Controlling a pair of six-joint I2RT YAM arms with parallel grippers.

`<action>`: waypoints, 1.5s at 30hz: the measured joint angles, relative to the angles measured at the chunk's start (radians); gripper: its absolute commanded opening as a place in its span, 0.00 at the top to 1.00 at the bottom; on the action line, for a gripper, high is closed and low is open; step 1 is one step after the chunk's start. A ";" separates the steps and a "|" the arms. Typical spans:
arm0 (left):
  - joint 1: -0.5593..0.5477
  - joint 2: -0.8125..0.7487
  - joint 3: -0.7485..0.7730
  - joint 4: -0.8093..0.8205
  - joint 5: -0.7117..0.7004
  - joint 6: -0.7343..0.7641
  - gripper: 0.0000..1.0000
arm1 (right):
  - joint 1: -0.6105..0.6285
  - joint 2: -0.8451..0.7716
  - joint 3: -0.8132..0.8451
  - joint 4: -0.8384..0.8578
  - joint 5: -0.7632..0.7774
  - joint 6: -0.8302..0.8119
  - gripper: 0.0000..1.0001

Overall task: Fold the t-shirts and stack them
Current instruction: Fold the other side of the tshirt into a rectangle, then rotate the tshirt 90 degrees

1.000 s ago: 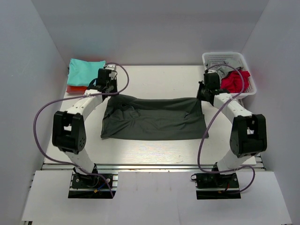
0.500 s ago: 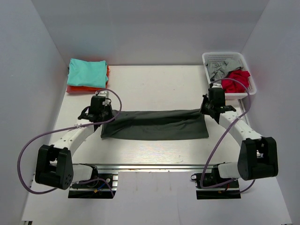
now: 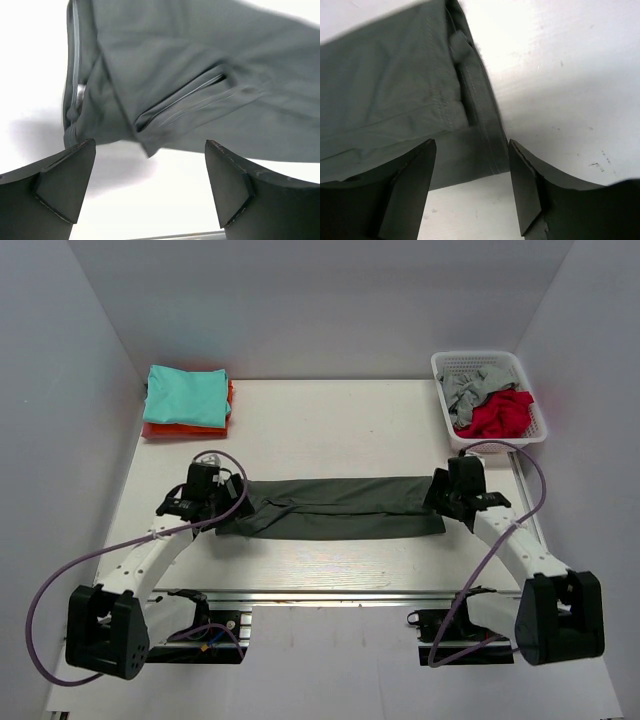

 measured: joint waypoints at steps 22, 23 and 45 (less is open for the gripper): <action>0.011 0.437 0.153 0.272 0.175 -0.008 0.00 | 0.034 0.318 0.082 0.251 -0.350 0.057 0.23; 0.013 0.455 0.165 0.277 0.175 -0.011 0.00 | 0.031 0.328 0.082 0.251 -0.349 0.061 0.23; -0.001 1.667 1.763 0.397 0.435 0.016 0.00 | 0.496 0.231 -0.010 0.151 -0.692 -0.164 0.17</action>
